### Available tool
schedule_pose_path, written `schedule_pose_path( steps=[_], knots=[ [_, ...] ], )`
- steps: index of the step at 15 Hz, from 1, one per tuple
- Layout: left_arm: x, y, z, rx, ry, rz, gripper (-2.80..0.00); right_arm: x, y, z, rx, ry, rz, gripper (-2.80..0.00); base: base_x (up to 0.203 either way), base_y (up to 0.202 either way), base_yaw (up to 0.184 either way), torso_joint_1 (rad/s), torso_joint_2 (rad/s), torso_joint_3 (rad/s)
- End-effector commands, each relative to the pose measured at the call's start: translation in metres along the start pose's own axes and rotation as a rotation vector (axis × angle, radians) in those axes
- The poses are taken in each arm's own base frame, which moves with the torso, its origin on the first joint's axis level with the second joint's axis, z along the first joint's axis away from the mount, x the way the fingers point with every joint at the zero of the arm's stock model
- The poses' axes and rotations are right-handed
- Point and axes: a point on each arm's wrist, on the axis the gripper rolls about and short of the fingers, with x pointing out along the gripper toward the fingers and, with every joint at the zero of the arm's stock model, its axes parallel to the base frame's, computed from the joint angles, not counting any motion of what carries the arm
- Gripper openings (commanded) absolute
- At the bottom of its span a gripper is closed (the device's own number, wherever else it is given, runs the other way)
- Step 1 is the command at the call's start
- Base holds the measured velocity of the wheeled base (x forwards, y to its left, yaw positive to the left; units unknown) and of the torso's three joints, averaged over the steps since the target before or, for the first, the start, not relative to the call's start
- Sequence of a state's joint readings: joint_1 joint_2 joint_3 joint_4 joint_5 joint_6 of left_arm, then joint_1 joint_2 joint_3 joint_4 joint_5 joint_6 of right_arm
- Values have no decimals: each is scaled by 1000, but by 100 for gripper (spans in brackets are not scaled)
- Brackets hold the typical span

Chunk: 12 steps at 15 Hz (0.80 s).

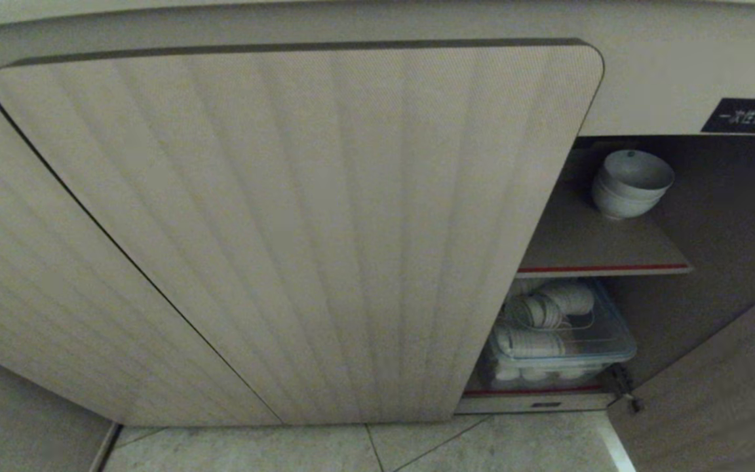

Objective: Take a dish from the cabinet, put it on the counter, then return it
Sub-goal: Put it back into the cabinet

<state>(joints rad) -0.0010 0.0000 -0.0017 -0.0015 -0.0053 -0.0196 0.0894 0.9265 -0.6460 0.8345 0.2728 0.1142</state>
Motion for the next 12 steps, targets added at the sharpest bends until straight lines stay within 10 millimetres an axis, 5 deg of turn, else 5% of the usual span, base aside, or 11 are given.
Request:
schedule_pose_path(
  steps=[1, 12],
  knots=[
    [0, 0, 0, 0, 0, 0, -280, 0, 0, 0, 2, 5, 1, -280, 0, 0, 0, 0, 0, 0],
    [0, 0, 0, 0, 0, -1, -280, -4, 3, 7, -24, -43, 9, -280, 0, 0, 0, 0, 0, 0]
  ],
)
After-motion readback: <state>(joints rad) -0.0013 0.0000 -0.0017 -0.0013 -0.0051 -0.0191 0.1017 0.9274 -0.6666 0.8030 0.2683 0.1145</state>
